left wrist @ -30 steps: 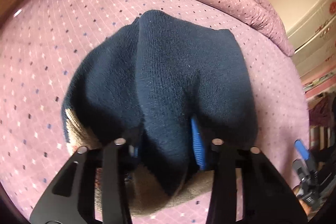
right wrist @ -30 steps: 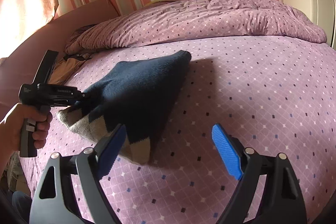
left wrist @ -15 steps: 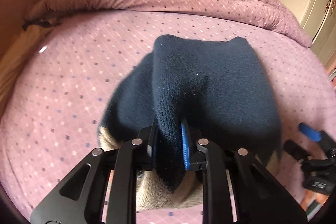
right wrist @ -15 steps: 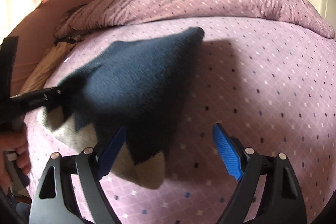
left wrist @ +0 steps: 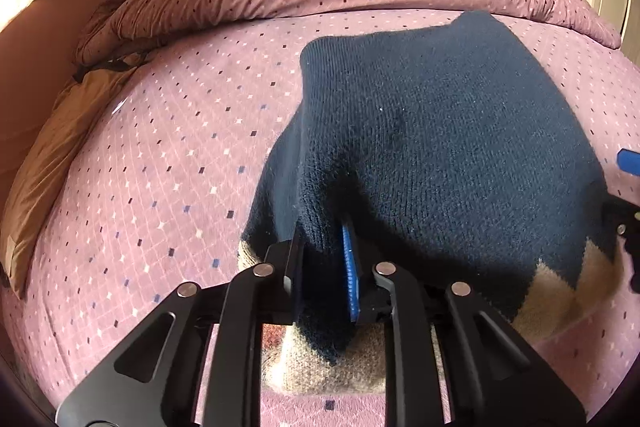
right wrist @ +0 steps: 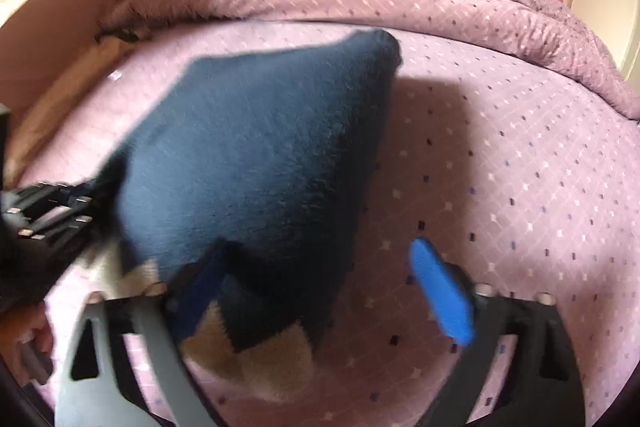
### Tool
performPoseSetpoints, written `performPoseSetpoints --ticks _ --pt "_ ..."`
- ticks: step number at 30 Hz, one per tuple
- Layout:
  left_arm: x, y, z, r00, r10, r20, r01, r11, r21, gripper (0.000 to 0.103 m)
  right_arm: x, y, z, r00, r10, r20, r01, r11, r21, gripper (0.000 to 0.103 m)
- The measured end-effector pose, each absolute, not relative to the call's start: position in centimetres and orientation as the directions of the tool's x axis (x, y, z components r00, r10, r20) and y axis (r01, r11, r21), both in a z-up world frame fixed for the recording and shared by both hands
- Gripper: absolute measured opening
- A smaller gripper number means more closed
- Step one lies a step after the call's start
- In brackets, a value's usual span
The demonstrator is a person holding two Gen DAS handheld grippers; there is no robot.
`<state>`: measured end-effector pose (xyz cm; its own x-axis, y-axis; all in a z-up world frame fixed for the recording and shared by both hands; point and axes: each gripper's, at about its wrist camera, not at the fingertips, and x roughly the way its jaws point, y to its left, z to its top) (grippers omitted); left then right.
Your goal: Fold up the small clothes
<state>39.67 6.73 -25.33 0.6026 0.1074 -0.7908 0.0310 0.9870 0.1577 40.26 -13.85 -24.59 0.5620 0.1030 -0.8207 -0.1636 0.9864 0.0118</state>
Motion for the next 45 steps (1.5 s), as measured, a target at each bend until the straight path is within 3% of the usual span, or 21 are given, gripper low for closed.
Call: performPoseSetpoints --ticks 2,4,5,6,12,18,31,38,45 --pt "39.5 6.4 -25.8 0.612 0.124 -0.781 0.033 0.983 0.182 0.025 40.5 -13.9 -25.3 0.553 0.086 -0.829 -0.165 0.986 -0.008 0.101" --pt "39.6 6.7 -26.1 0.621 0.138 -0.772 0.010 0.983 0.184 0.041 40.7 -13.8 -26.2 0.531 0.072 -0.845 -0.167 0.986 -0.022 0.100" --pt "39.5 7.3 -25.9 0.633 0.163 -0.757 -0.029 0.982 0.187 0.059 40.8 -13.8 -26.6 0.527 0.065 -0.847 -0.168 0.985 -0.029 0.101" --pt "39.4 7.6 -25.8 0.638 0.166 -0.752 -0.046 0.983 0.178 0.071 40.8 -13.9 -26.7 0.525 0.066 -0.849 -0.163 0.986 -0.024 0.101" --pt "39.8 8.8 -24.6 0.662 0.158 -0.733 -0.055 0.985 0.163 0.094 40.1 -14.3 -23.3 0.590 0.082 -0.803 -0.140 0.990 -0.002 0.101" --pt "42.0 9.0 -24.0 0.652 0.168 -0.739 -0.064 0.984 0.168 0.099 43.4 -14.3 -21.0 0.604 0.034 -0.796 -0.089 0.996 -0.025 0.101" --pt "45.0 9.9 -27.4 0.573 0.146 -0.806 -0.057 0.989 0.138 0.100 48.0 -12.1 -26.4 0.478 -0.099 -0.873 -0.069 0.986 -0.150 0.101" --pt "45.1 10.4 -27.9 0.591 0.120 -0.798 -0.062 0.993 0.103 0.100 48.6 -12.5 -27.0 0.468 -0.078 -0.880 -0.054 0.992 -0.116 0.101" --pt "42.0 11.6 -24.8 0.645 0.104 -0.757 -0.051 0.994 0.093 0.100 43.8 -14.4 -23.0 0.586 0.020 -0.810 -0.052 0.999 -0.013 0.101"
